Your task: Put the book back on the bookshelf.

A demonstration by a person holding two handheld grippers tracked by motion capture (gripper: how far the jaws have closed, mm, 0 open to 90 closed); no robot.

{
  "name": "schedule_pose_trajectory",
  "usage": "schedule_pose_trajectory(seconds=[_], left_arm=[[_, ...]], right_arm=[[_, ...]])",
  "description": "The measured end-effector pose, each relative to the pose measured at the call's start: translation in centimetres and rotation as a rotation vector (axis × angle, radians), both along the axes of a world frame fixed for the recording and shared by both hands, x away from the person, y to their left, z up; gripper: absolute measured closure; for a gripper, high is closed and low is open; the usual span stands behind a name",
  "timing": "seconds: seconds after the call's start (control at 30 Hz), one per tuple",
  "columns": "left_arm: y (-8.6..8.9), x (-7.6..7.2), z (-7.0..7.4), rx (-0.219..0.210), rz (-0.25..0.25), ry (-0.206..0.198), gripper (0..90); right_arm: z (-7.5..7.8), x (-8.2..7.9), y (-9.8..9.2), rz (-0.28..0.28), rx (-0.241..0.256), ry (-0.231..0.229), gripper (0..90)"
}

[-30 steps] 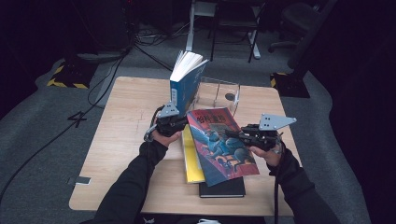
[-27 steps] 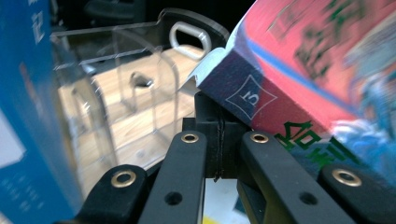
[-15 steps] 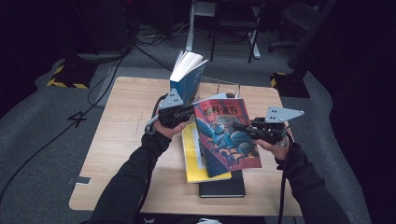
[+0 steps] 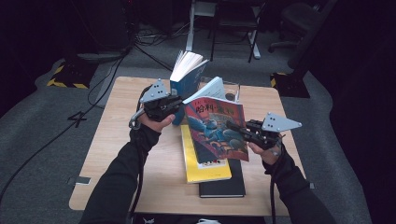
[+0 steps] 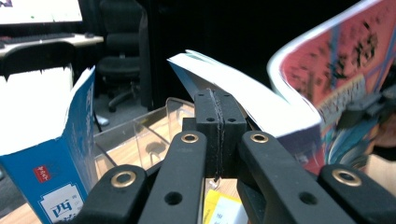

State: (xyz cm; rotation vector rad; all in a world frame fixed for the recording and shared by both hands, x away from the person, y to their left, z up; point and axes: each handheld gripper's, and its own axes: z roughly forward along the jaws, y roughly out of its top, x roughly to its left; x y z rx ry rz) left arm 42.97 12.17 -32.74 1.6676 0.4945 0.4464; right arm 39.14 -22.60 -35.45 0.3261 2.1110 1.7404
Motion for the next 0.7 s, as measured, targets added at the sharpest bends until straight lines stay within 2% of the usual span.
schedule_pose_trajectory(seconds=[0.07,0.1,0.17,0.2,0.23,0.3,0.37,0.43,0.6,0.7], left_arm=[[-0.2,-0.7,0.0,0.013,0.031,-0.024,85.9],[-0.2,-1.0,-0.1,0.016,0.041,-0.017,78.0],[-0.2,-1.3,-0.3,0.024,0.037,-0.014,72.2],[0.0,-2.0,-0.8,0.036,0.042,-0.013,72.2],[0.2,-2.1,-1.1,0.037,0.036,-0.008,63.8],[0.5,-2.5,-1.5,0.041,0.034,0.002,59.0],[0.9,-3.1,-2.2,0.043,0.024,0.013,56.2],[0.9,-3.7,-2.8,0.064,0.026,0.023,55.1],[0.6,-5.1,-4.3,0.134,-0.022,0.047,46.1],[0.3,-5.7,-5.5,0.153,-0.031,0.087,40.5]], right_arm=[[-0.4,-0.7,-0.2,-0.002,0.006,-0.018,86.4],[-0.5,-1.0,-0.5,-0.001,0.01,-0.027,86.5],[-0.6,-1.2,-0.7,0.002,0.016,-0.029,86.5],[-0.6,-1.3,-0.9,0.006,0.015,-0.032,86.5],[-0.8,-1.7,-1.1,0.005,0.009,-0.044,86.5],[-0.9,-1.9,-1.2,0.012,0.009,-0.041,86.4],[-1.1,-2.3,-1.5,0.017,-0.002,-0.049,86.4],[-1.1,-2.4,-1.5,0.019,-0.002,-0.052,86.4],[-1.4,-3.0,-1.8,0.006,-0.018,-0.06,86.4],[-1.6,-3.3,-2.1,0.006,-0.027,-0.061,86.4]])
